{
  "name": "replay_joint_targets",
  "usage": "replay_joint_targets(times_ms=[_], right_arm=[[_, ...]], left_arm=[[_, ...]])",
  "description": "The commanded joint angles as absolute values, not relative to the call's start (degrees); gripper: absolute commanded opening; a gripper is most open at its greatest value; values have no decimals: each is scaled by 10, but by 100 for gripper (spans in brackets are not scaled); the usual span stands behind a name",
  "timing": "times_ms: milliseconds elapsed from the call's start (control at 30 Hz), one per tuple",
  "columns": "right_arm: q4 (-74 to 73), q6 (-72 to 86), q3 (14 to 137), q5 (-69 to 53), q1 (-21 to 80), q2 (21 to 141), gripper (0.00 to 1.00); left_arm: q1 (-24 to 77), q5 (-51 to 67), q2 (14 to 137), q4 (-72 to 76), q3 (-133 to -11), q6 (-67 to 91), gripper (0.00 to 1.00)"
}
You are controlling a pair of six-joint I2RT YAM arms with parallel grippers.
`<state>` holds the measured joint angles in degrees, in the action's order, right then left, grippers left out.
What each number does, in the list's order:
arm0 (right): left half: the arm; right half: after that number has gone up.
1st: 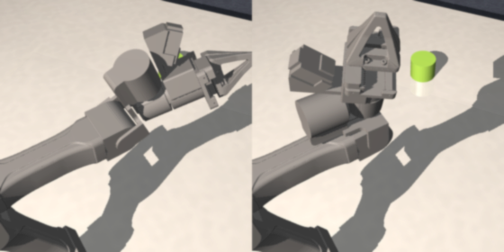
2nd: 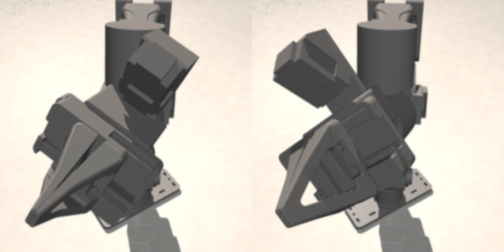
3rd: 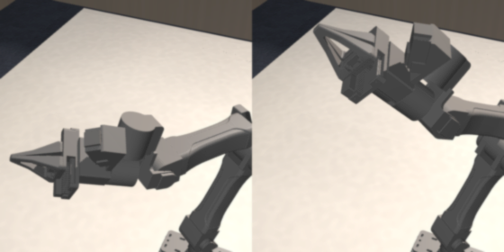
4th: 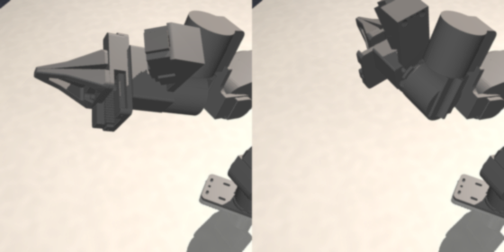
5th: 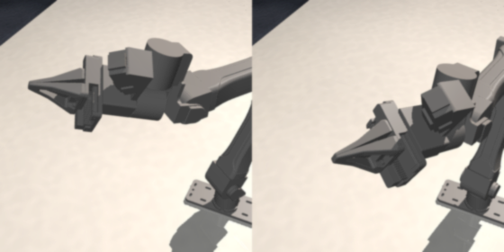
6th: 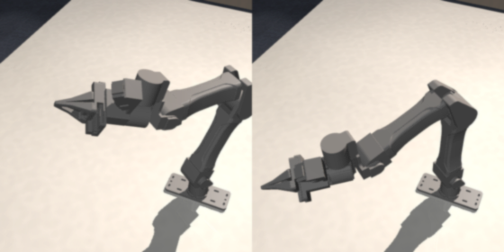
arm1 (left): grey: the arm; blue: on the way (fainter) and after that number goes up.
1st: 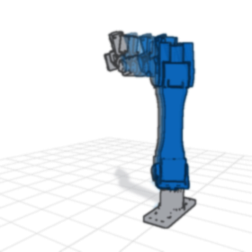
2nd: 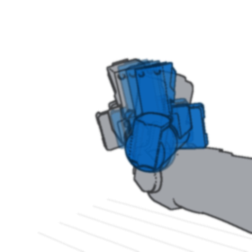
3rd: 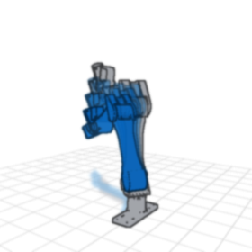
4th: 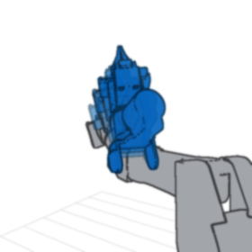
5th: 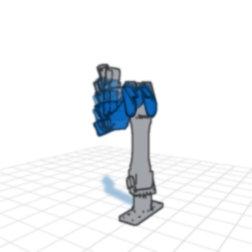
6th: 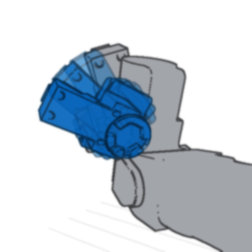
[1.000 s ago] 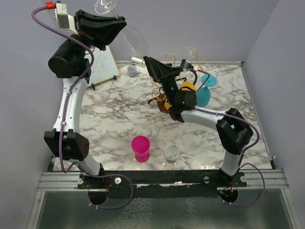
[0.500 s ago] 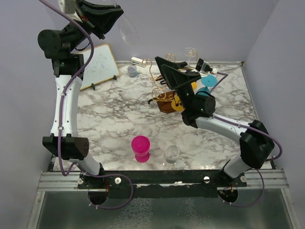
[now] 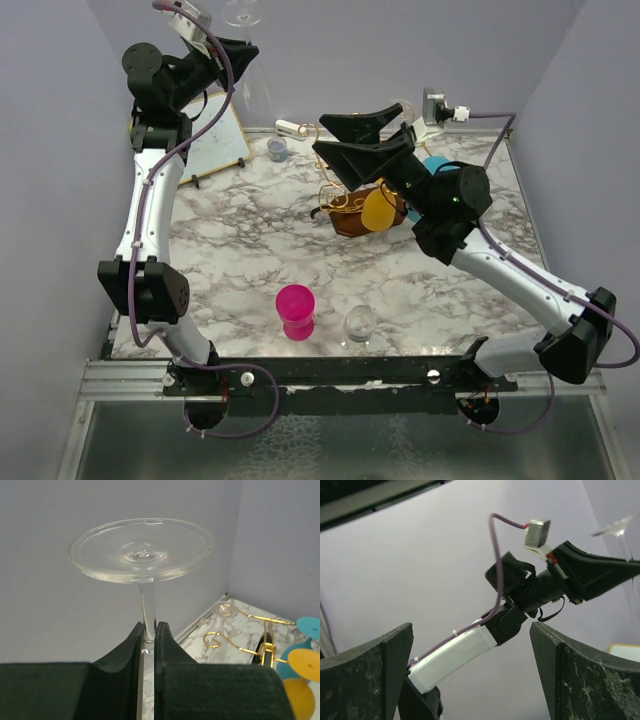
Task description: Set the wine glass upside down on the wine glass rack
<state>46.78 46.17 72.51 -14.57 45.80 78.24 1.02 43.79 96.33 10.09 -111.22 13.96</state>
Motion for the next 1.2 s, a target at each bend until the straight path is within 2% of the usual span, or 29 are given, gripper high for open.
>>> replay_joint_targets(times_ms=[0,233,467,633,1167], right_arm=[[254,313,764,-174,461,735,99],[232,203,716,-76,461,653,99],[163,154,719,7,460,635,99],[102,156,742,19,452,664,99],[132,206,691,4,408,651,99]], left_arm=[[9,404,1007,122,-1078,93,0],[11,413,1042,147,-1021,79,0],[17,432,1036,171,-944,74,0],[29,436,1018,154,-917,52,0],[58,438,907,39,-837,-11,0]])
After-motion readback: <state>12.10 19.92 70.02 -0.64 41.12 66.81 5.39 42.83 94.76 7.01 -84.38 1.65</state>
